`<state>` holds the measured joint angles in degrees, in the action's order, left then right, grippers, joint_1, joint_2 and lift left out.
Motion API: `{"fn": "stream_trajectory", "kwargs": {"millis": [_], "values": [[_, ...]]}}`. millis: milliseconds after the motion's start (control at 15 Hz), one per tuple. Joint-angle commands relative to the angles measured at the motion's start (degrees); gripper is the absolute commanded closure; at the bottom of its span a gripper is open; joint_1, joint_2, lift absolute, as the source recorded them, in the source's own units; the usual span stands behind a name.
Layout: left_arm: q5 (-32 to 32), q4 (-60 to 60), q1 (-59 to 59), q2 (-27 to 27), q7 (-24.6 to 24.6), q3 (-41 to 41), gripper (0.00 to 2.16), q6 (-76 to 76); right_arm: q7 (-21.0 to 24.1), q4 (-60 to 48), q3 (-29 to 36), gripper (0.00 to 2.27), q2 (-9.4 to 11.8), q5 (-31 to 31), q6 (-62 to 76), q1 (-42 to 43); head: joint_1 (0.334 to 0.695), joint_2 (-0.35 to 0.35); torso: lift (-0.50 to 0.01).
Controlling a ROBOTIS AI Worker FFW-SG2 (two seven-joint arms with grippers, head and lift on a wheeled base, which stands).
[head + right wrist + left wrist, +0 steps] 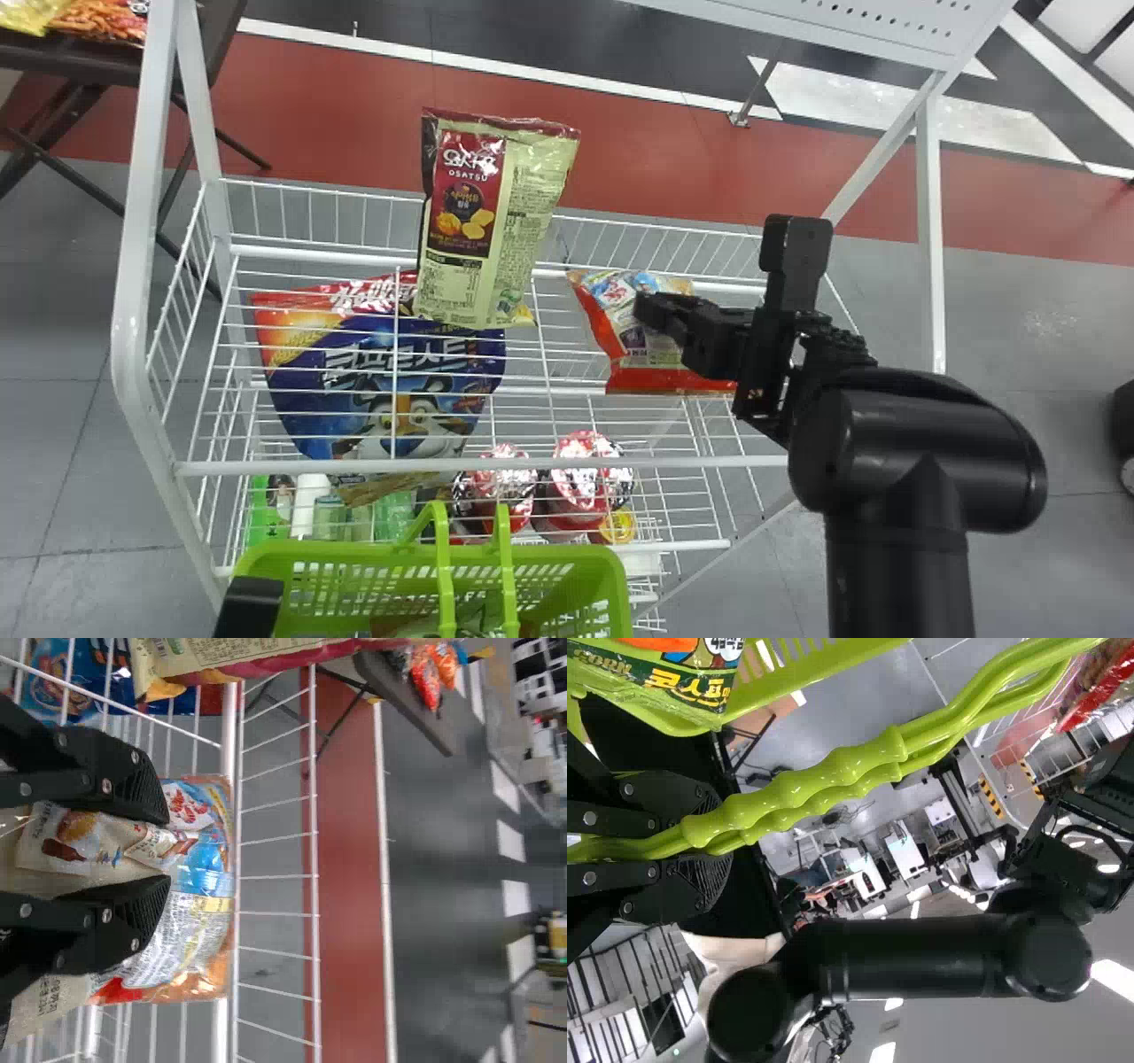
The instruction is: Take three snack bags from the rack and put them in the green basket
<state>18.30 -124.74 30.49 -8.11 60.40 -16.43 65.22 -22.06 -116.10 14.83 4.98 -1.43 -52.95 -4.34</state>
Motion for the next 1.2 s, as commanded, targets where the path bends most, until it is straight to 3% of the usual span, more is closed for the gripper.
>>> {"fn": "stream_trajectory", "kwargs": {"millis": [0,400,733,933,1133], "values": [[0.0,0.0,-0.1,0.0,-0.1,-0.1,1.41,0.0,0.2,-1.8,1.3,2.22,-0.2,0.8,5.2,-2.4,0.695,-0.35,-0.007],[-0.1,-0.1,0.0,0.0,-0.2,-0.3,1.41,0.1,0.0,-14.0,7.8,2.22,-1.4,11.1,11.7,-13.0,0.695,-0.35,-0.007],[-0.4,-0.2,0.7,0.3,-0.2,-0.3,1.41,-0.2,-2.8,-25.9,13.1,2.22,-2.4,22.2,15.4,-24.7,0.695,-0.35,-0.007],[-0.4,-0.1,0.9,0.6,-0.3,-0.1,1.41,-0.4,-6.6,-31.6,16.1,2.23,-2.4,28.0,4.1,-29.8,0.695,-0.35,-0.007],[0.2,-0.4,0.9,0.7,0.2,1.6,1.41,-0.2,-10.4,-34.1,17.8,2.23,-1.9,29.6,-9.6,-31.7,0.695,-0.35,-0.007]]}}
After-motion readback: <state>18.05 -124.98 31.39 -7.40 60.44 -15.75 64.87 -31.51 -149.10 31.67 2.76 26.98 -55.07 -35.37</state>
